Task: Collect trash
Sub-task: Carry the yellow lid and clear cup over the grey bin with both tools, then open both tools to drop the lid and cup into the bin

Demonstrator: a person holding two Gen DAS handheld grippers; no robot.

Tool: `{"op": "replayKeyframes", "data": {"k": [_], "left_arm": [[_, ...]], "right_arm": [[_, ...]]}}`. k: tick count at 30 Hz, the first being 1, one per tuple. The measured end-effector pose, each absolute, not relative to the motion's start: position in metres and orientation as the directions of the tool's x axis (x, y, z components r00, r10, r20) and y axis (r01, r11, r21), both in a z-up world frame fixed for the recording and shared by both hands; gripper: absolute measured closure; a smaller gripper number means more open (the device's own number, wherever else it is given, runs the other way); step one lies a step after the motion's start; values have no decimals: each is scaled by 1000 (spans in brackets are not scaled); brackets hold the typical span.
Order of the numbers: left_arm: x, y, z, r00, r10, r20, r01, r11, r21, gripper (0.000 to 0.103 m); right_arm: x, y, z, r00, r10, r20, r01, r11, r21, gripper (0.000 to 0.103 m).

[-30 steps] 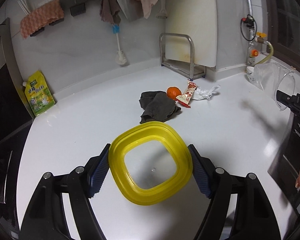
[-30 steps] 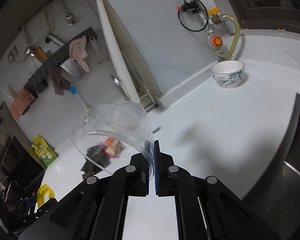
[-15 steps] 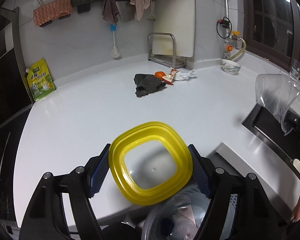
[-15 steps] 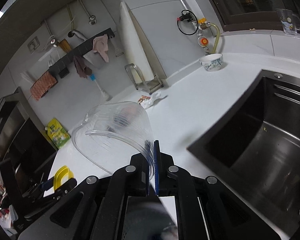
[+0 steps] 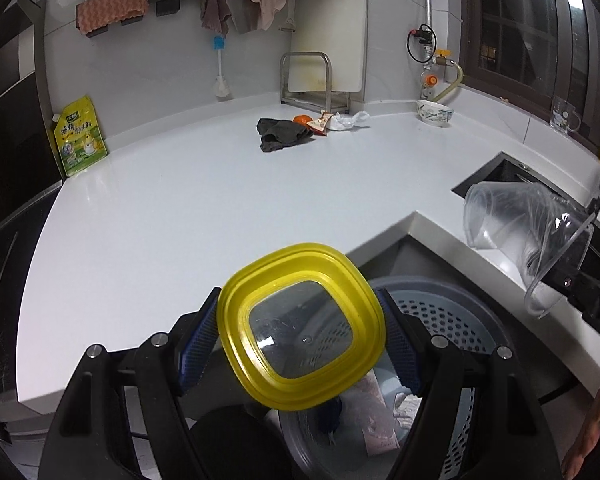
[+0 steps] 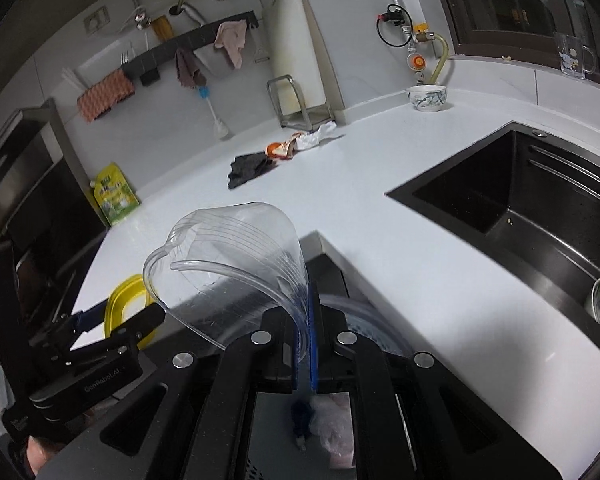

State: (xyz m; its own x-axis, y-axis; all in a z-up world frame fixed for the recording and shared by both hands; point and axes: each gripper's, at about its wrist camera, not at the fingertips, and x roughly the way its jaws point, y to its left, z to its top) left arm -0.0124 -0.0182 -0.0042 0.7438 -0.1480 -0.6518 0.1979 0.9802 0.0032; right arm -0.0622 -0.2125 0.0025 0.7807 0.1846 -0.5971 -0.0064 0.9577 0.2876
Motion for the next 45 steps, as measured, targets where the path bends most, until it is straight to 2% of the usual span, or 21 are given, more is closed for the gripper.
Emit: {"op": "replayKeyframes", "data": {"k": [19, 34, 37, 40, 45], "left_arm": [[-34, -41, -47, 671, -170, -722, 288, 957, 42, 30], [-28, -50, -67, 622, -174, -764, 302, 953, 29, 26], [-26, -48, -68, 614, -180, -769, 299, 954, 15, 26], [-25, -46, -69, 609, -181, -773, 291, 957, 5, 25], [-24, -44, -69, 612, -177, -771, 281, 960, 3, 16]], "right_arm": [[-92, -208, -66, 656, 115, -746, 77, 973, 217, 99], [-82, -211, -89, 596, 124, -794, 88, 972, 218, 99], [-83, -211, -88, 602, 119, -790, 88, 973, 214, 96], [-83, -213, -87, 610, 111, -784, 97, 972, 213, 83], [-83, -216, -85, 616, 119, -779, 97, 969, 225, 82]]}}
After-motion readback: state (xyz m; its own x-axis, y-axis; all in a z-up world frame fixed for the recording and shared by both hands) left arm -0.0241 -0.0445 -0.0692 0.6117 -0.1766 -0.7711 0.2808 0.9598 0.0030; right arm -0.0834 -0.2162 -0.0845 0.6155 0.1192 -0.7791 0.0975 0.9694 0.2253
